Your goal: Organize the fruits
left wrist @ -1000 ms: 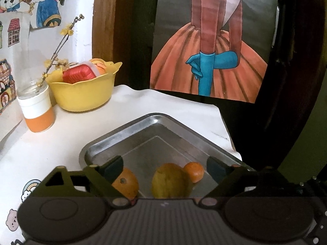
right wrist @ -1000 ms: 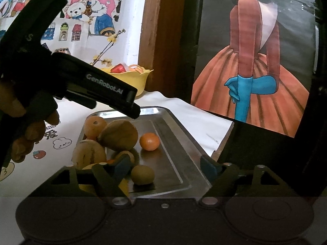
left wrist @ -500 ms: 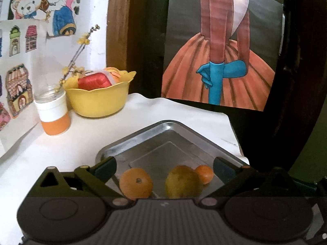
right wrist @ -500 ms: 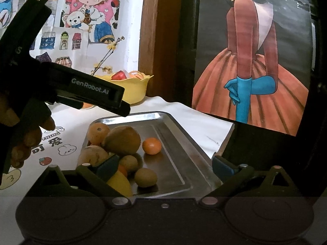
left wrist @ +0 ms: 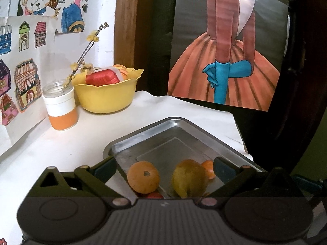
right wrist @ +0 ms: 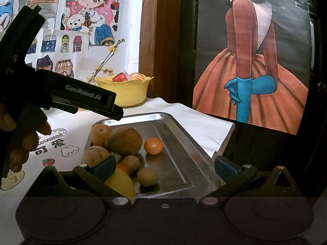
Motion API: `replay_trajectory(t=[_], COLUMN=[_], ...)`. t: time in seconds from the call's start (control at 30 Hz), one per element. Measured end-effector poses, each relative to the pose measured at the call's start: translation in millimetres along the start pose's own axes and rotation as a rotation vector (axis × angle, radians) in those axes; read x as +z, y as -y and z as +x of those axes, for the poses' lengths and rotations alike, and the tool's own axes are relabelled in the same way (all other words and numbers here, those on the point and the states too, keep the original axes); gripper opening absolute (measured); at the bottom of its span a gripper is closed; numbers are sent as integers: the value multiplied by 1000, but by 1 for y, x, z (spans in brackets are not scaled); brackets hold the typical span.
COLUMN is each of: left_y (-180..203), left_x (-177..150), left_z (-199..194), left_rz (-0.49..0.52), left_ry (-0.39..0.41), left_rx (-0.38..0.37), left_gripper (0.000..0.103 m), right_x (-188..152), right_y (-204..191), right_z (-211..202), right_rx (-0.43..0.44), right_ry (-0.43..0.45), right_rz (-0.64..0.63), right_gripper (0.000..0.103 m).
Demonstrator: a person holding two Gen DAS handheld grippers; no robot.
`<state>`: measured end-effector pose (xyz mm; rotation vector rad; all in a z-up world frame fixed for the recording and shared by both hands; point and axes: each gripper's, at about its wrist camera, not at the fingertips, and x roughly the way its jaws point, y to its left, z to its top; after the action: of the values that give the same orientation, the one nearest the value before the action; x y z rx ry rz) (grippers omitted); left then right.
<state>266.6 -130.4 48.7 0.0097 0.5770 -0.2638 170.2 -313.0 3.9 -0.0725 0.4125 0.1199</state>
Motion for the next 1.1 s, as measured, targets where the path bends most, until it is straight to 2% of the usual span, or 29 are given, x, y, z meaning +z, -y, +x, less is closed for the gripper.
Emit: replay_trajectory(t=[1.1], left_y=[-19], left_x=[-11], left_z=[-33], left_rz=[-37], left_ry=[20], left_rx=[26], left_gripper=[103], right_x=[4], right_y=[-12], right_z=[-26], right_rx=[2], right_ry=[17], right_rz=[-3], right_gripper=[102])
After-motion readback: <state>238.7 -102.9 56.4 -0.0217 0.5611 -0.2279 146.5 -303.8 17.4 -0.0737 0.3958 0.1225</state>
